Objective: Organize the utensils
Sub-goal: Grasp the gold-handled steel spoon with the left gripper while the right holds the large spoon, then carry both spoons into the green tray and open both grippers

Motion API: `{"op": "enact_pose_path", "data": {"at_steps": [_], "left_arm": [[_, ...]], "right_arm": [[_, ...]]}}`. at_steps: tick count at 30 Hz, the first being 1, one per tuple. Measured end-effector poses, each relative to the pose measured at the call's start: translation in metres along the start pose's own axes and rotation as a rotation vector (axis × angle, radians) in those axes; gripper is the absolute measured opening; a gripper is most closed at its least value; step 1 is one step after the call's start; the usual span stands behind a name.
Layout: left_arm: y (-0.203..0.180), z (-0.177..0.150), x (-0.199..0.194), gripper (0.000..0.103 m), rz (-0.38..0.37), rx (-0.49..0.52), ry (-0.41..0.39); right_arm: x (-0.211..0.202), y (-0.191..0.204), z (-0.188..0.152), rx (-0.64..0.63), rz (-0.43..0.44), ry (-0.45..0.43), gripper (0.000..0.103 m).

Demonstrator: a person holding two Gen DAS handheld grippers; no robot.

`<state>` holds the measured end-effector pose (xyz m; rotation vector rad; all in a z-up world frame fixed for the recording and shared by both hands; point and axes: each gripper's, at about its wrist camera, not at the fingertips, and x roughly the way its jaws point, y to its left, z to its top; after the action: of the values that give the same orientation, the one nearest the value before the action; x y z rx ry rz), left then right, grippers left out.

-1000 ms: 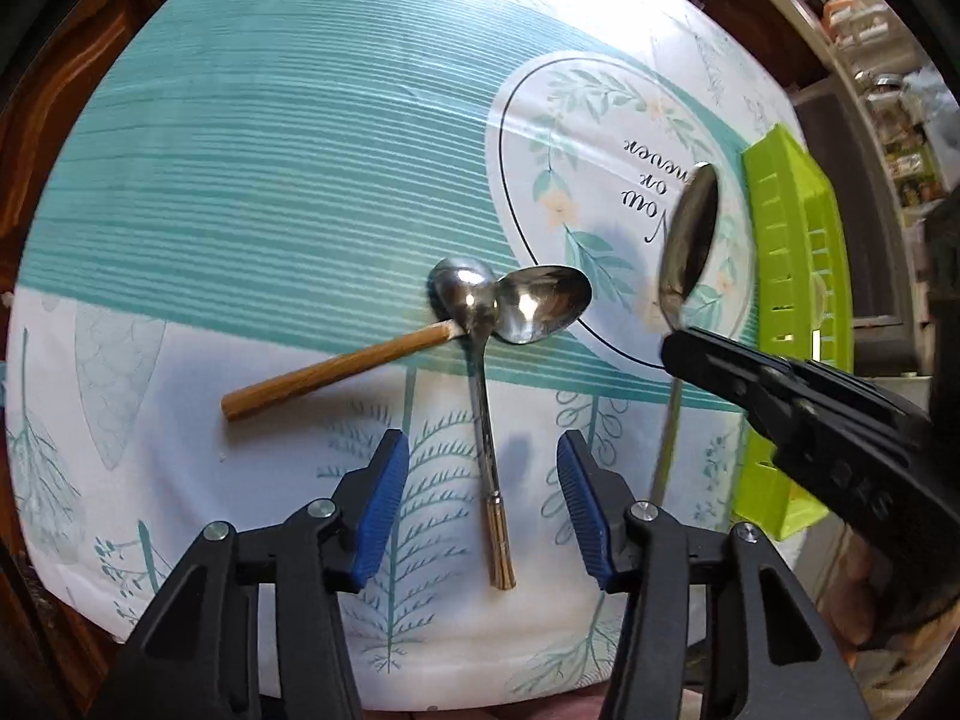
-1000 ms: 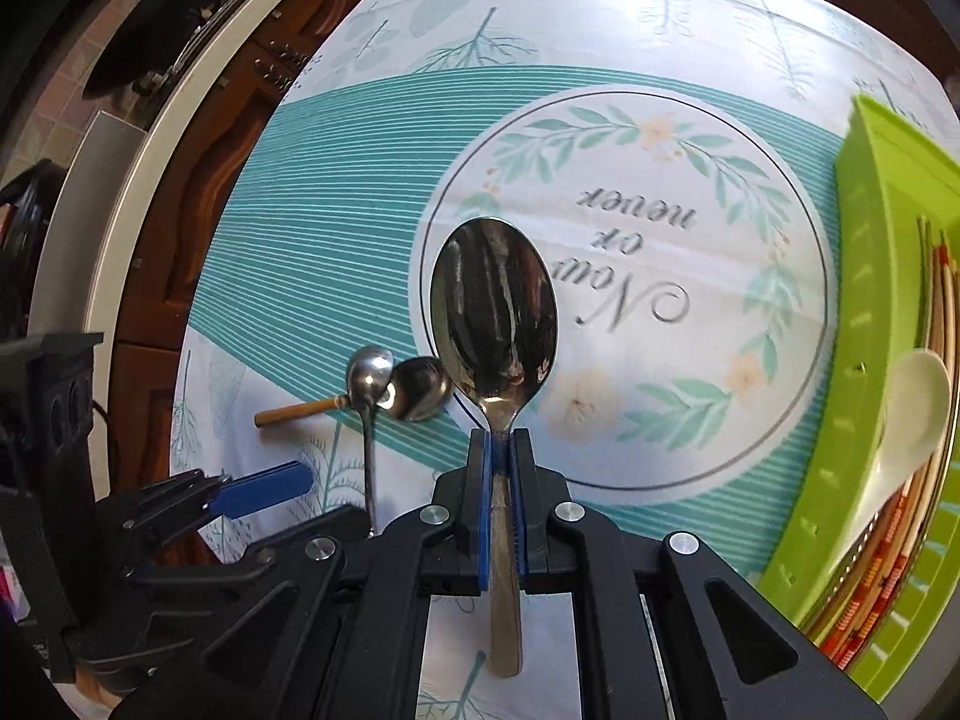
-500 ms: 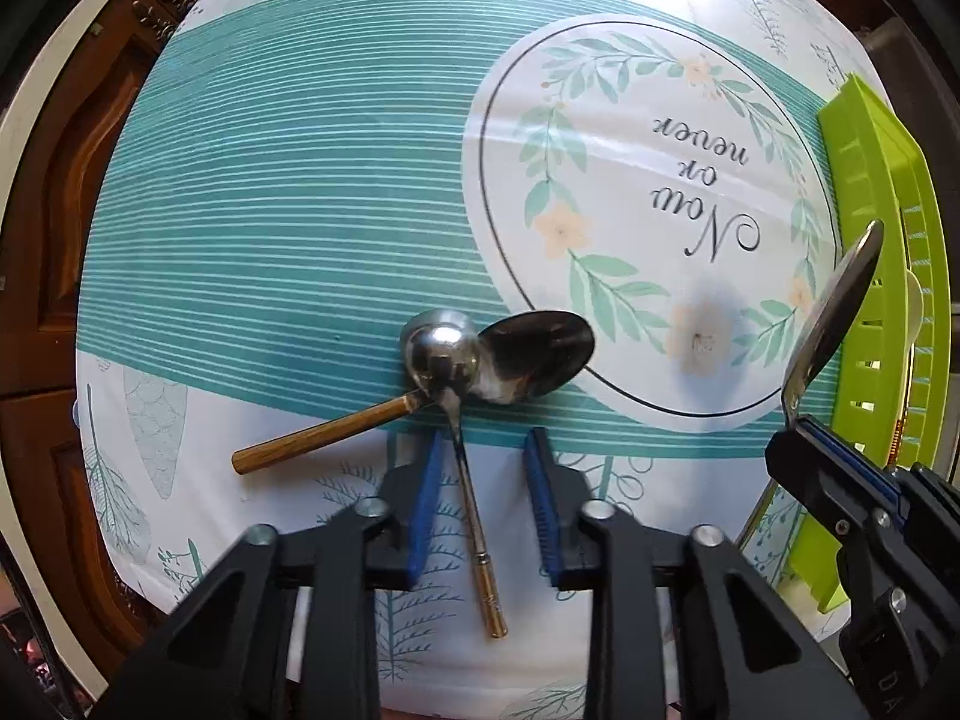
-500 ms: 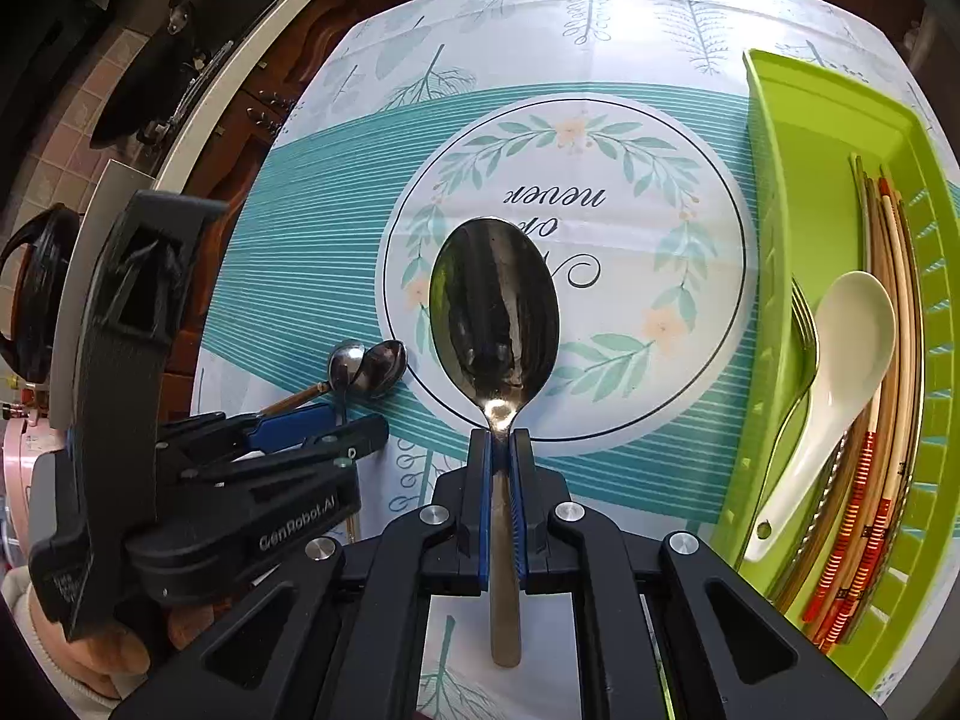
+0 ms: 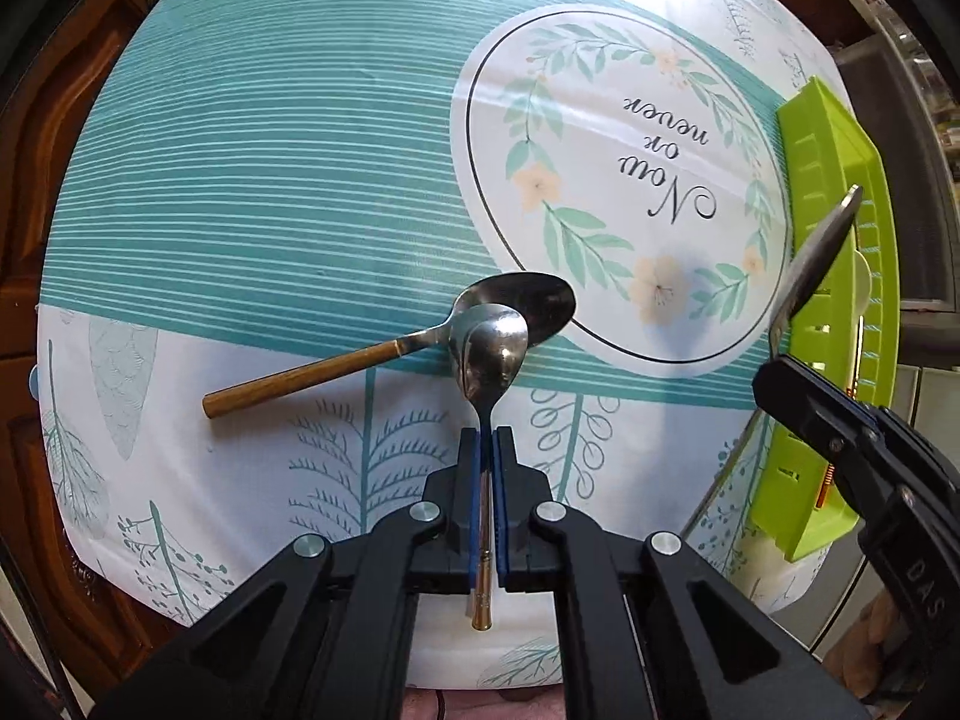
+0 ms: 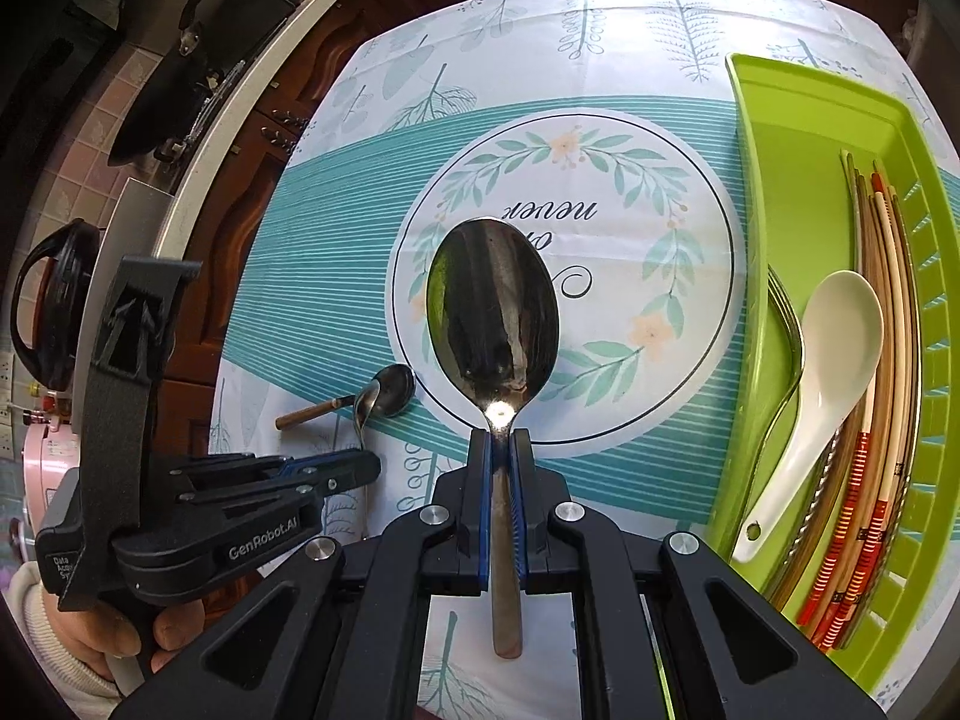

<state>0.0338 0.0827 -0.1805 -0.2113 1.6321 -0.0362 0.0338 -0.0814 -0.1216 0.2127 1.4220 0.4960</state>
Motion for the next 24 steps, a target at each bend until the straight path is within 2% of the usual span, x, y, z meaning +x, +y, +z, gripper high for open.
{"op": "enact_pose_path", "data": {"at_steps": [3,9,16,24], "left_arm": [[-0.007,-0.018,-0.006,0.001,-0.027,0.015,-0.026],[-0.023,-0.027,-0.032,0.001,-0.051,0.087,-0.079],[-0.048,-0.016,-0.062,0.001,-0.107,0.15,-0.093],[-0.089,-0.015,-0.092,0.001,-0.146,0.276,-0.131]], "right_arm": [[-0.002,0.0,-0.002,-0.005,0.017,-0.006,0.005],[-0.005,0.003,-0.006,-0.015,0.039,-0.011,0.005],[-0.021,-0.001,-0.013,0.018,0.086,-0.024,0.005],[-0.068,-0.014,-0.025,0.061,0.108,-0.09,0.005]]}}
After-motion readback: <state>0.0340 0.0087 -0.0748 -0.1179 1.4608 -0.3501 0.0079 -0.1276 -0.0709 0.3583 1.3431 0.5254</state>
